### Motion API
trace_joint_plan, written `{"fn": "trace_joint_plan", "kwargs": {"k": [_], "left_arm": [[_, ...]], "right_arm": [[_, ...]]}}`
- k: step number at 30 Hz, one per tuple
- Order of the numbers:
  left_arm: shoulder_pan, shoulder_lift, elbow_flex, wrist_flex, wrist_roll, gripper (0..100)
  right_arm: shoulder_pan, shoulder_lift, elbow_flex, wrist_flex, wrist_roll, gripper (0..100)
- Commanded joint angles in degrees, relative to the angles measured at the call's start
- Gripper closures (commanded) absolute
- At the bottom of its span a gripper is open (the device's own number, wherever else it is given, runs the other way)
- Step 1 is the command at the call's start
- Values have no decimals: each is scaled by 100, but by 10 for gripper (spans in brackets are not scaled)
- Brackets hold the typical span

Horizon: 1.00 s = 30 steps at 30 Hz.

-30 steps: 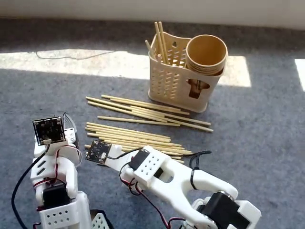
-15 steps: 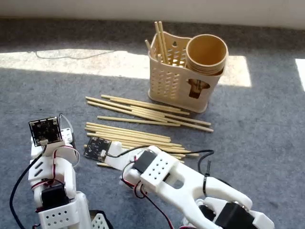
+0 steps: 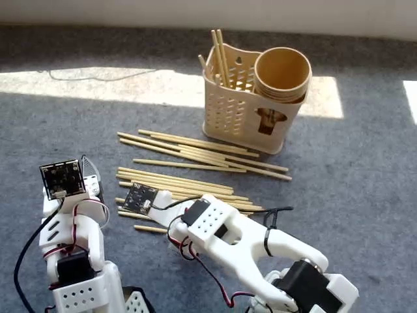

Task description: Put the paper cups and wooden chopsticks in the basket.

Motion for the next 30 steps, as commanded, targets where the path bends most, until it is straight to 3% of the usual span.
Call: {"fn": "trace_joint_plan", "kwargs": {"k": [1,5,15,20,24,30], "left_arm": [[-48,-40,-40,0,18,888],[-48,-40,-40,-9,18,888],[-40,-40,-31,-9,18,888],[-40,-40,-31,-9,18,888],[-40,-40,-22,-9,18,888],[-40,-40,-22,-9,18,888]], "right_arm": [[154,-295,-75,-57,79,906],[119,-277,-40,-84,440,906],[-66,532,-75,-163,440,906],[-40,101,-31,-127,431,913],[-40,-409,-13,-127,431,998],[-4,-963,-13,532,440,993]]}}
